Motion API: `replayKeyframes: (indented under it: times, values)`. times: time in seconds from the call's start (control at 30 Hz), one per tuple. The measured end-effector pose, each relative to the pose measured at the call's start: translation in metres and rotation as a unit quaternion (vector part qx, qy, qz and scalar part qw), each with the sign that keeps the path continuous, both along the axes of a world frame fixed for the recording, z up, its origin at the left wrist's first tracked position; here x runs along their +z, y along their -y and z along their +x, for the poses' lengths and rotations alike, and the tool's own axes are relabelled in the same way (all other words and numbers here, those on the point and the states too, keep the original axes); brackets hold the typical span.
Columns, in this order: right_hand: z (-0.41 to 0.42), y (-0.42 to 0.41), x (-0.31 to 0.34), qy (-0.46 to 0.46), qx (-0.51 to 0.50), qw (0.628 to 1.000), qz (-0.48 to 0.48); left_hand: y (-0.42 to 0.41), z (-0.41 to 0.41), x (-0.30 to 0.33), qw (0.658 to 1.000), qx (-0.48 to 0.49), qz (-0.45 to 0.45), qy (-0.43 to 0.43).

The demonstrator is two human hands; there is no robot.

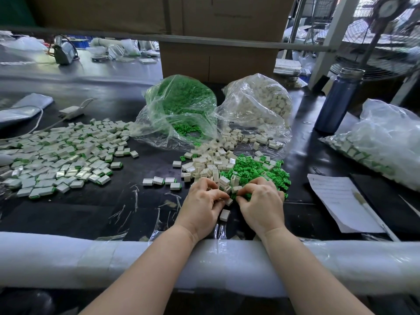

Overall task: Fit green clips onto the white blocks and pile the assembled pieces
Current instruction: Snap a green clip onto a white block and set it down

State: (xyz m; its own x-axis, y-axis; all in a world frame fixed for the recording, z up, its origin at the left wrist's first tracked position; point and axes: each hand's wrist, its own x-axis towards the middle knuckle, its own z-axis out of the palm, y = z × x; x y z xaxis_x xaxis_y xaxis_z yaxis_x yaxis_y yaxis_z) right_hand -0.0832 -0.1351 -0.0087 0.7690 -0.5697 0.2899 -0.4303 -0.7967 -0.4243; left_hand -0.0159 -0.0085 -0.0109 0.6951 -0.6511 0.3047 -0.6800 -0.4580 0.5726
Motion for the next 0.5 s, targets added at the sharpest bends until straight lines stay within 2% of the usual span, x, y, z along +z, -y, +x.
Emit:
replayKeyframes:
  times: [0.07,0.23,0.5]
  values:
    - [0.0001,0.0000,0.0001,-0.002,-0.001,1.000,-0.005,-0.0003,-0.0001,0.0003,1.000,0.009,0.003,0.011]
    - [0.0000,-0.0012,0.0000,-0.015,0.006,0.999,-0.033,0.0004,-0.0008,-0.0019,0.996,0.005,0.080,0.038]
    - [-0.0001,-0.0020,-0.0005,-0.010,0.014,0.999,-0.049,-0.0006,-0.0007,-0.0004,0.998,0.040,0.033,0.043]
